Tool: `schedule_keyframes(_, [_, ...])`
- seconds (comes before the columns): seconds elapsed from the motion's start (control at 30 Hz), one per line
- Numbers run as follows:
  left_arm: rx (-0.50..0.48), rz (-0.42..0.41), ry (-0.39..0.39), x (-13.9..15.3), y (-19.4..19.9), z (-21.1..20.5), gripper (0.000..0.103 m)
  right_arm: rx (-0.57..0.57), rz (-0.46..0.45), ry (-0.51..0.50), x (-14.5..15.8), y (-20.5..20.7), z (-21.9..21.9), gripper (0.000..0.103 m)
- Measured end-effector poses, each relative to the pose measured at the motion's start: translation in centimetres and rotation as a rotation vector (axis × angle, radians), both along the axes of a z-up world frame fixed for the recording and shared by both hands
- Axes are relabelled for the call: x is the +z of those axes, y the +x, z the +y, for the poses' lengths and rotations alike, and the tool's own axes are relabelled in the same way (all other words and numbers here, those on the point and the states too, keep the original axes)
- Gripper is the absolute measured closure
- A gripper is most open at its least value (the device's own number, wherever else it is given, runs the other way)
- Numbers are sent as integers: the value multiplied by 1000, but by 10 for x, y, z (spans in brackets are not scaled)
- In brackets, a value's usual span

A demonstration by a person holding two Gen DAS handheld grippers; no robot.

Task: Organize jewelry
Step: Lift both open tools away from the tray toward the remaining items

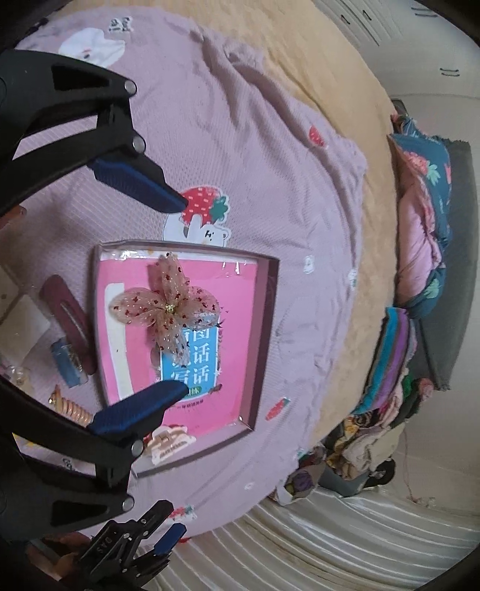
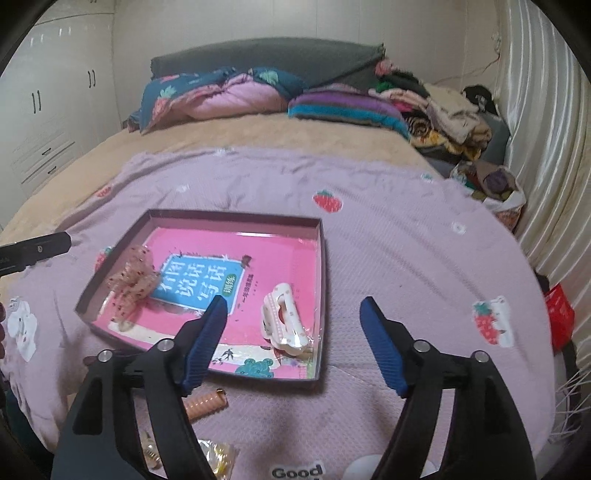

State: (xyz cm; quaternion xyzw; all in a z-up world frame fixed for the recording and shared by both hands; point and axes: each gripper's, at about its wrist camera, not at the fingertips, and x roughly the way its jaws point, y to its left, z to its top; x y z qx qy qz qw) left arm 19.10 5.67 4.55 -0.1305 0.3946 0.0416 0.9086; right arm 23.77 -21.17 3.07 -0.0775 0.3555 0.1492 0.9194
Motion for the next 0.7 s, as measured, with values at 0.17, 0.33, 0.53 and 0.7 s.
schedule_keyframes(0.17, [8, -35, 0, 17, -19, 1, 11, 2, -48, 8, 20, -23, -5, 23])
schedule_keyframes(0.33, [10, -58, 1, 26, -37, -1, 11, 4, -79, 16, 33, -43, -9, 19])
schedule_keyframes(0.53, [0, -61, -1, 26, -53, -5, 11, 6, -100, 18, 38, -63, -13, 19])
schedule_keyframes(0.7, [-5, -59, -4, 21, -65, -10, 11, 8, -107, 13, 36, -76, -15, 19])
